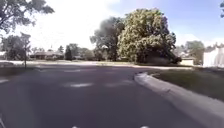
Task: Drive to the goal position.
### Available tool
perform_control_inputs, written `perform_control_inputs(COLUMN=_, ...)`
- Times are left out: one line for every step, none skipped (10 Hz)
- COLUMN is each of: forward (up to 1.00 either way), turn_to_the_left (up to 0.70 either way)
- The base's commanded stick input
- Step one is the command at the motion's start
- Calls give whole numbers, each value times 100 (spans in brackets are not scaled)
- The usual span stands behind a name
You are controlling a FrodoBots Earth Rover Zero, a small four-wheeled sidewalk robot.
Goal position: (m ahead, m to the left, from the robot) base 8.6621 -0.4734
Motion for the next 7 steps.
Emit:
perform_control_inputs(forward=100, turn_to_the_left=0)
perform_control_inputs(forward=100, turn_to_the_left=0)
perform_control_inputs(forward=100, turn_to_the_left=0)
perform_control_inputs(forward=100, turn_to_the_left=0)
perform_control_inputs(forward=100, turn_to_the_left=0)
perform_control_inputs(forward=100, turn_to_the_left=0)
perform_control_inputs(forward=100, turn_to_the_left=0)
